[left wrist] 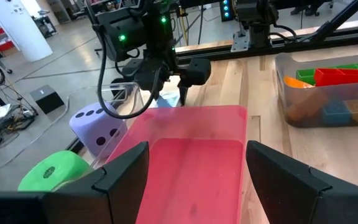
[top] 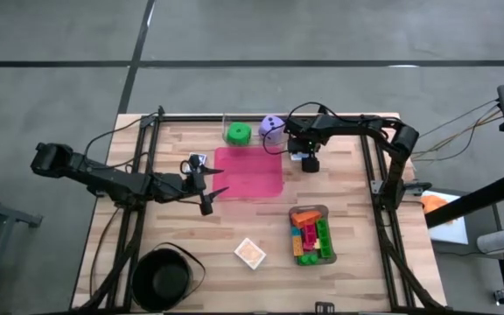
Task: Pick & Place Toys
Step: Put the right blue game card into the red bin
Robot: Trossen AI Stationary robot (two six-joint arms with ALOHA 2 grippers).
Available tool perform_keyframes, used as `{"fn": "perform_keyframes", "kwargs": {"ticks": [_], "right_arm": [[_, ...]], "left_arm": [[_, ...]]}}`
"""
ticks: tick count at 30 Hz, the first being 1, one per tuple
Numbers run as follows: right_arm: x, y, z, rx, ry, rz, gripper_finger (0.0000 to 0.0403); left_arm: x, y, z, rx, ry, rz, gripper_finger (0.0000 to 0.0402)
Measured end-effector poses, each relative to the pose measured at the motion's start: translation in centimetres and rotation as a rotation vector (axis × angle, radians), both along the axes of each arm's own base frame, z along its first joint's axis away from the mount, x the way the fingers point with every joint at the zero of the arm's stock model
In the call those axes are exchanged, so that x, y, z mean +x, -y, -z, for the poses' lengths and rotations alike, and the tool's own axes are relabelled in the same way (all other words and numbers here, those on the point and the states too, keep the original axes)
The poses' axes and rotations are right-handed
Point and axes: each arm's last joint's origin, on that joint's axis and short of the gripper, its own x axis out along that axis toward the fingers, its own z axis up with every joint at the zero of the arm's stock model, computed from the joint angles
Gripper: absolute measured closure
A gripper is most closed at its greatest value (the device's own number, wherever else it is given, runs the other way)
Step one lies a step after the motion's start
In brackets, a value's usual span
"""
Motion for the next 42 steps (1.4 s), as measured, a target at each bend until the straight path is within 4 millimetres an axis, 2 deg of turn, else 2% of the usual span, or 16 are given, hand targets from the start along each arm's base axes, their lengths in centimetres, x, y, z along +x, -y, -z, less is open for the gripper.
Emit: {"fn": "perform_keyframes", "kwargs": {"ticks": [11,16,20,28,32,36,42], "right_arm": [[-0.5,-0.5,-0.3,0.023,-0.038,0.035,0.0116],[-1.0,-0.8,-1.8,0.014,-0.02,0.047,0.0116],[-1.5,-1.3,-3.8,-0.008,0.025,0.056,0.0116],[-2.4,-3.3,-8.8,0.013,0.244,0.064,0.0116],[-2.1,-4.6,-10.6,0.041,0.407,0.037,0.0116],[-1.1,-6.1,-11.3,0.094,0.546,-0.022,0.0116],[1.3,-8.6,-11.6,0.104,0.662,-0.123,0.0116]], "left_arm": [[0.0,0.0,0.0,-0.01,0.003,-0.003,0.0131],[0.0,0.0,0.0,-0.01,0.003,-0.003,0.0131],[0.0,0.0,0.0,-0.009,0.002,-0.003,0.0131],[0.0,0.0,0.0,-0.006,0.0,-0.002,0.0131],[0.0,0.0,0.0,-0.006,0.0,-0.002,0.0131],[0.0,0.0,0.0,-0.007,0.002,-0.002,0.0132],[0.0,0.0,0.0,-0.007,0.003,-0.002,0.0132]]}}
